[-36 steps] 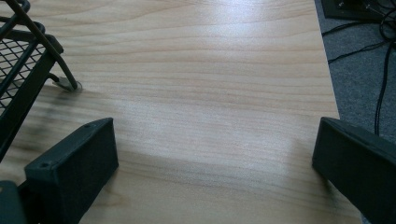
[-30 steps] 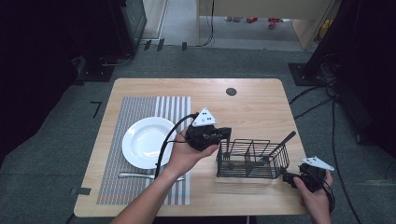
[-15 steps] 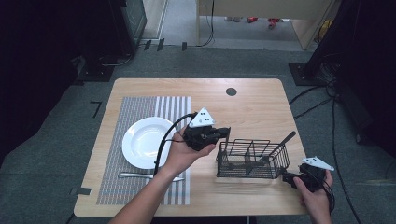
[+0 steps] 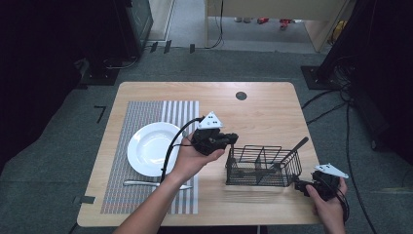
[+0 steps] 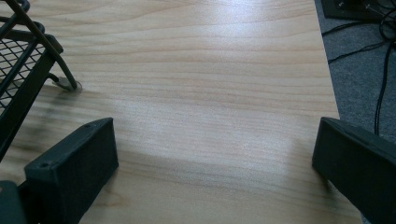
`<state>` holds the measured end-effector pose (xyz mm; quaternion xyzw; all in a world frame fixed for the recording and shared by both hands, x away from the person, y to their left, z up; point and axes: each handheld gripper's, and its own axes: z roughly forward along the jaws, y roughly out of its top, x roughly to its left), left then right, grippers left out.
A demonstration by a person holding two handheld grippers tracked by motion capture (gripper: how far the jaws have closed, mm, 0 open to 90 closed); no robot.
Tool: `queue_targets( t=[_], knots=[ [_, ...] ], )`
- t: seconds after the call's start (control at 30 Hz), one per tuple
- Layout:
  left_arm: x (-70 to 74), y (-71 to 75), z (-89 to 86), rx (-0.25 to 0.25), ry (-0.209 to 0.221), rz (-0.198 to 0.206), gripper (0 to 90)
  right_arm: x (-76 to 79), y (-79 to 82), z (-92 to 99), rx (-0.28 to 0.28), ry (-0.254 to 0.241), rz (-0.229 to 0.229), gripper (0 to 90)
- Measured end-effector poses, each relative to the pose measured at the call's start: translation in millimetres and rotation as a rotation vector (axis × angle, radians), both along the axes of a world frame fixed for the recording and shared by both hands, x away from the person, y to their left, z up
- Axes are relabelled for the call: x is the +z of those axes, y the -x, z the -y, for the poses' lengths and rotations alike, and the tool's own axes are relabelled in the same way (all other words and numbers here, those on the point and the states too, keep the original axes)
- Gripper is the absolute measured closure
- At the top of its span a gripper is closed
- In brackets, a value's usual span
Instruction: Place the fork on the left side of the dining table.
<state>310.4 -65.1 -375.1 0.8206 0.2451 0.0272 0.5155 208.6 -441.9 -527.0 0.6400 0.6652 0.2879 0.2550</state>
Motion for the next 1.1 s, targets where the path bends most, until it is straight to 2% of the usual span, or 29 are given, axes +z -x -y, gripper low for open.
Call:
queue_targets(
  t=[0.17,0.2,0.27,0.37,0.4,0.43,0.5,0.63,0.73,0.87,1.07,1.1],
  knots=[
    [2.1,1.2,-0.1,-0.018,-0.005,0.013,88.6,0.0,0.0,0.1,0.0,0.0,0.0,0.0],
    [5.3,2.1,-1.2,-0.025,0.021,0.009,88.6,0.0,0.0,0.0,0.0,0.0,0.0,0.0],
    [10.0,3.8,-2.3,-0.023,0.043,0.019,88.6,0.0,0.0,0.1,0.0,0.001,0.0,0.1],
    [15.6,6.5,-2.5,-0.023,0.048,0.041,88.7,-0.1,-0.1,0.1,0.001,0.001,0.002,0.0],
    [21.7,8.9,-3.7,-0.02,0.06,0.055,88.7,-0.1,0.0,0.0,0.0,0.0,0.001,0.0],
    [21.7,8.9,-3.7,-0.02,0.06,0.055,88.7,-0.1,0.0,0.0,0.0,0.0,0.001,0.0],
    [31.4,11.4,-7.9,-0.016,0.088,0.067,88.7,-0.1,0.0,0.0,0.0,-0.001,0.001,0.0],
    [39.9,13.0,-12.8,0.004,0.103,0.083,88.7,0.0,0.0,0.0,0.0,0.0,0.001,0.0],
    [50.0,14.3,-23.0,0.039,0.176,0.073,88.7,0.0,0.0,0.0,0.0,0.0,0.001,0.0],
    [59.6,14.6,-35.8,0.084,0.253,0.09,88.8,0.0,0.0,0.0,0.0,0.0,0.001,0.1],
    [67.3,13.6,-50.9,0.132,0.301,0.103,88.8,0.0,0.0,0.0,0.0,0.0,0.001,0.0],
    [69.2,11.7,-58.1,0.15,0.32,0.1,88.8,0.0,0.0,0.0,0.0,0.0,0.001,0.0]
  ],
)
